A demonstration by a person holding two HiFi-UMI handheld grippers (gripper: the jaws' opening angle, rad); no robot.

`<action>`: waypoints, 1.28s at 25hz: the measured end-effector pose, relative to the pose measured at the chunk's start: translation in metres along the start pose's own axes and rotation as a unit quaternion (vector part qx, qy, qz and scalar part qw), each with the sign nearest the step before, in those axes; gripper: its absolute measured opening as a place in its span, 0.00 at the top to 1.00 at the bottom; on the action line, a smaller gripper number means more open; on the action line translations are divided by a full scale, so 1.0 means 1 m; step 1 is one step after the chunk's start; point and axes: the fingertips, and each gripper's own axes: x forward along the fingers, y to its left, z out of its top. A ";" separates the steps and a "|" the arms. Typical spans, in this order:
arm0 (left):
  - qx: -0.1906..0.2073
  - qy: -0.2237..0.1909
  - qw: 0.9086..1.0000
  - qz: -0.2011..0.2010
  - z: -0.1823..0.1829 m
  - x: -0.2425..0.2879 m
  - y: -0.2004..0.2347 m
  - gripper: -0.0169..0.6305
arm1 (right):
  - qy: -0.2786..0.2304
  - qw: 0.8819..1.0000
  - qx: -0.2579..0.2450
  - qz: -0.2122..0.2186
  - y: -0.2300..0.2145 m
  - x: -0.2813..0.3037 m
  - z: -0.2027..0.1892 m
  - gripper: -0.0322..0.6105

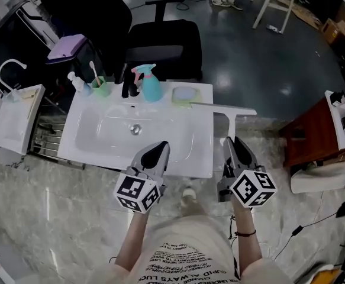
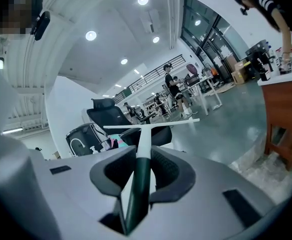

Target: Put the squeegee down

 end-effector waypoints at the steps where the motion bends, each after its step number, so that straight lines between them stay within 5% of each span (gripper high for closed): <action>1: -0.003 0.000 1.000 0.004 0.000 0.004 0.003 0.94 | 0.004 1.000 0.000 0.002 -0.003 0.006 0.001 0.80; 32: -0.083 0.067 0.994 0.037 -0.065 0.084 0.044 0.94 | 0.119 0.992 -0.031 0.015 -0.033 0.107 -0.061 0.80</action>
